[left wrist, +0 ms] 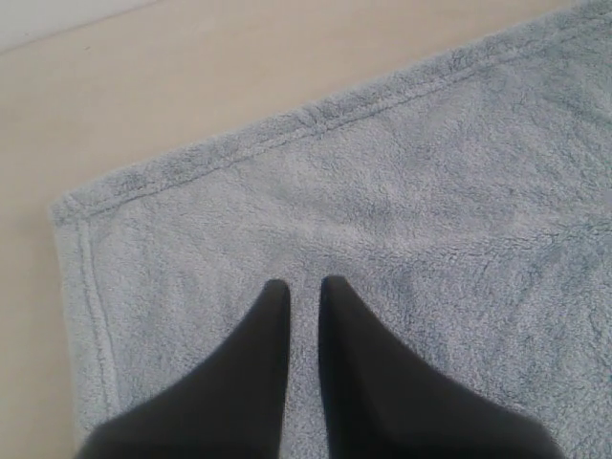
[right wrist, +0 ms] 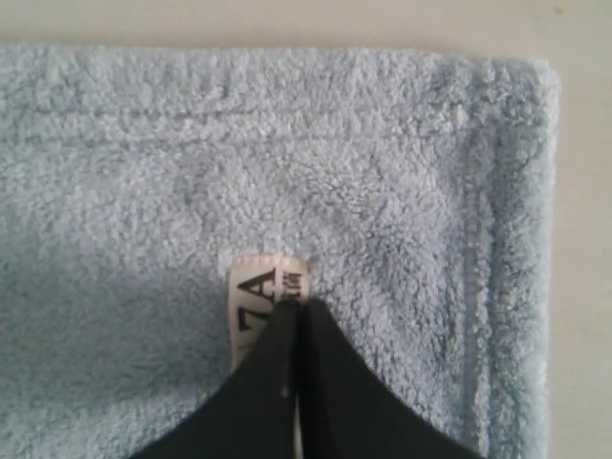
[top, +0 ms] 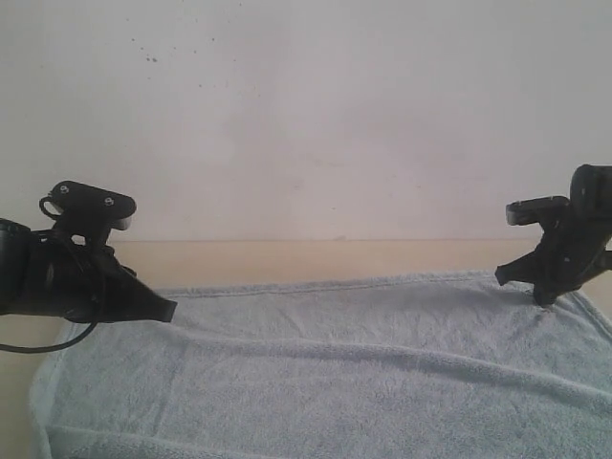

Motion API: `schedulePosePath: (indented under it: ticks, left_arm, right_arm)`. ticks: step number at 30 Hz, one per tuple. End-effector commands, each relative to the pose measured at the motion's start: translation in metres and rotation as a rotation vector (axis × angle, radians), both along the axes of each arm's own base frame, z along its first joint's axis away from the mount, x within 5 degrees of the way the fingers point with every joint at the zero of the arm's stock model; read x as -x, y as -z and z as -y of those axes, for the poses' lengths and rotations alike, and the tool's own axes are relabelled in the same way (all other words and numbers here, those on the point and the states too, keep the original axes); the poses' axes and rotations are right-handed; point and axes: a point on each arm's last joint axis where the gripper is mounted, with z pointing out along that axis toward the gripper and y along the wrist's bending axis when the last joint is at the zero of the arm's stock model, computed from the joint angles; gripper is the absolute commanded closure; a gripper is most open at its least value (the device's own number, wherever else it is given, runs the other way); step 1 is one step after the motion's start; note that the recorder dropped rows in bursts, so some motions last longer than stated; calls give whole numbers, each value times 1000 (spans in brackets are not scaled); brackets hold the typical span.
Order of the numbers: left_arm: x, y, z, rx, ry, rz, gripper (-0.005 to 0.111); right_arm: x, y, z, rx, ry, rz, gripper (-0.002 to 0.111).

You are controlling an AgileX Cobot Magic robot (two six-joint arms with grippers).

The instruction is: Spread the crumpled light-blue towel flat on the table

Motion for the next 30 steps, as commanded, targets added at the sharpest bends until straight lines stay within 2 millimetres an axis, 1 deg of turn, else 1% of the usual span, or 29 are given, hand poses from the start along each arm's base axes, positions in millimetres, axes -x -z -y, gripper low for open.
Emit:
schedulePosePath:
  ticks: [1, 4, 6, 10, 12, 14, 16, 18, 20, 22, 25, 26, 27, 29, 30]
  left_arm:
    - [-1, -1, 2, 26, 2, 0, 96]
    - [-1, -1, 2, 28, 4, 0, 96]
    - [-1, -1, 2, 28, 4, 0, 96]
    - [-2, 2, 2, 24, 3, -9, 96]
    - [-3, 10, 2, 8, 1, -28, 96]
    - [-6, 22, 1, -18, -5, -56, 96]
    - [-12, 29, -3, -67, -19, -61, 96]
    - [-21, 31, -8, -102, -63, -53, 96]
    - [-31, 30, -12, -116, -95, -38, 94]
    - [-42, 26, -16, -108, -114, -18, 88]
    - [-58, 31, -27, -97, -158, -14, 78]
    - [-63, 36, -31, -95, -173, -22, 74]
    - [-67, 42, -35, -93, -185, -34, 72]
    - [-71, 59, -40, -98, -191, -72, 71]
    - [-72, 66, -41, -97, -194, -88, 71]
  right_arm:
    - [-9, 23, 1, -5, 14, 3, 108]
    - [-19, 26, 1, -14, 37, 41, 108]
    - [-27, 24, 2, -15, 40, 75, 108]
    - [-42, 6, 2, -18, 50, 152, 108]
    - [-45, -2, 1, -34, 54, 172, 108]
    - [-46, -16, -1, -75, 70, 210, 108]
    - [-48, -33, -6, -148, 83, 263, 108]
    - [-47, -51, -11, -206, 63, 299, 108]
    - [-45, -65, -18, -264, 25, 310, 108]
    - [-42, -78, -26, -333, -34, 313, 108]
    - [-37, -98, -30, -375, -62, 330, 108]
    - [-36, -102, -30, -377, -62, 333, 108]
    - [-34, -112, -31, -376, -67, 346, 108]
    - [-30, -124, -31, -377, -76, 354, 108]
    - [-27, -134, -32, -376, -83, 366, 108]
